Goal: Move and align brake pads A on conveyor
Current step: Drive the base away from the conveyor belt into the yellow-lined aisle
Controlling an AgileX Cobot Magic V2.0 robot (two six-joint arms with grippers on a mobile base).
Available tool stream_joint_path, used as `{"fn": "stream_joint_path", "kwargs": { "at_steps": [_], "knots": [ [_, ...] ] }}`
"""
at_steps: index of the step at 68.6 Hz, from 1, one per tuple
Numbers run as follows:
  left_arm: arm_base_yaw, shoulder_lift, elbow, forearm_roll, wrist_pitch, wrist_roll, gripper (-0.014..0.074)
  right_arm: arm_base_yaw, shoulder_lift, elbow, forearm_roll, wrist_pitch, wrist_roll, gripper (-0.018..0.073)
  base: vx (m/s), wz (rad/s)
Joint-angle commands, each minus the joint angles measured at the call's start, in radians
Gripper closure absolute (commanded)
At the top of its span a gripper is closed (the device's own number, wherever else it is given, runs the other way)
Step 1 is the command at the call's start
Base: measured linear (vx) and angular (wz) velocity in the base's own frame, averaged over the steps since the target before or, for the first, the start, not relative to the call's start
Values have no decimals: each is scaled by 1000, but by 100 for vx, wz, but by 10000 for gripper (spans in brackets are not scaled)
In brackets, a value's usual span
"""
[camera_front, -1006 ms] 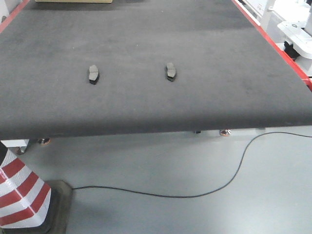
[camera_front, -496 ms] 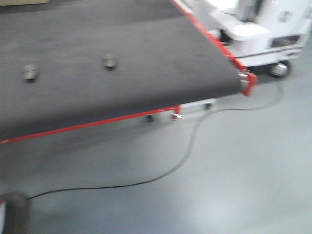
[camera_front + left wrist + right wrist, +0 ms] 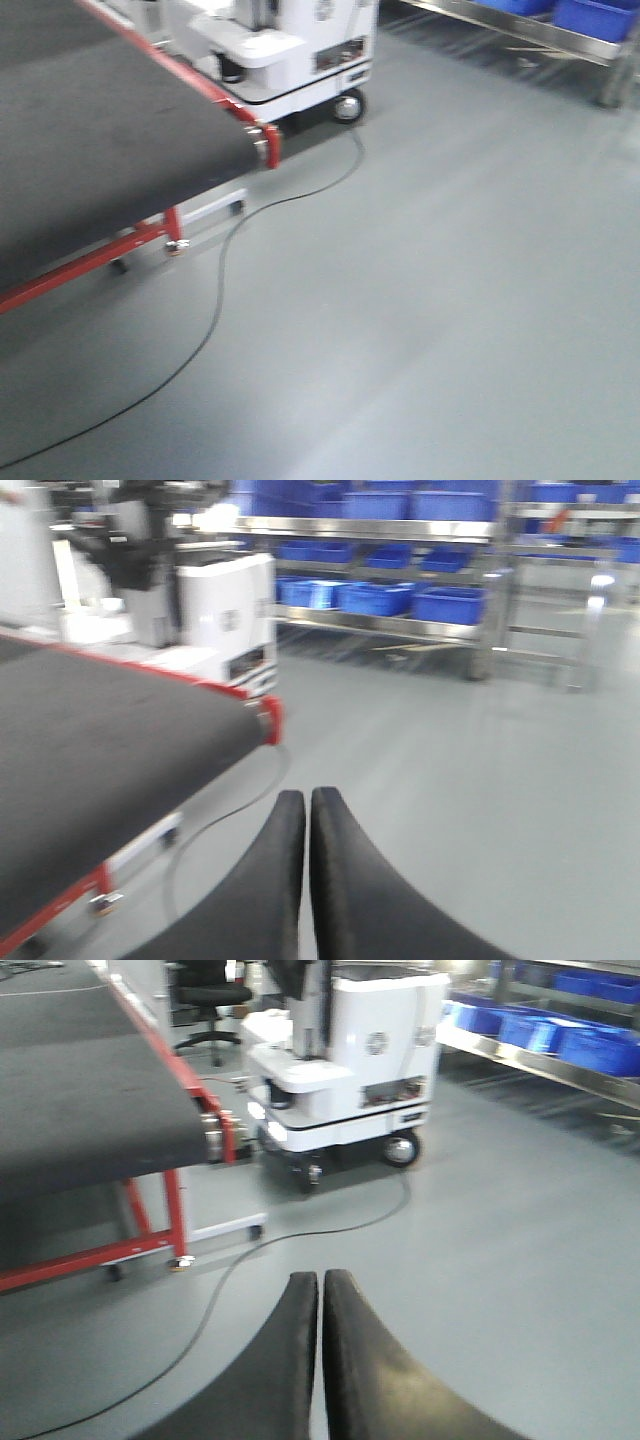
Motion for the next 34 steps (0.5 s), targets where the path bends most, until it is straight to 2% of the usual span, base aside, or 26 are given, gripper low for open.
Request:
{"fn": "stream_joint_path", "kwargs": {
  "at_steps": [1, 34],
  "knots": [
    [-4, 13, -21, 6, -69, -1, 603, -2, 10, -25, -13, -68, -6, 568, 2, -74],
    [-4, 13, -21, 6, -69, -1, 603, -2, 10, -25, -13, -69, -6, 568, 12, -71]
  ]
}}
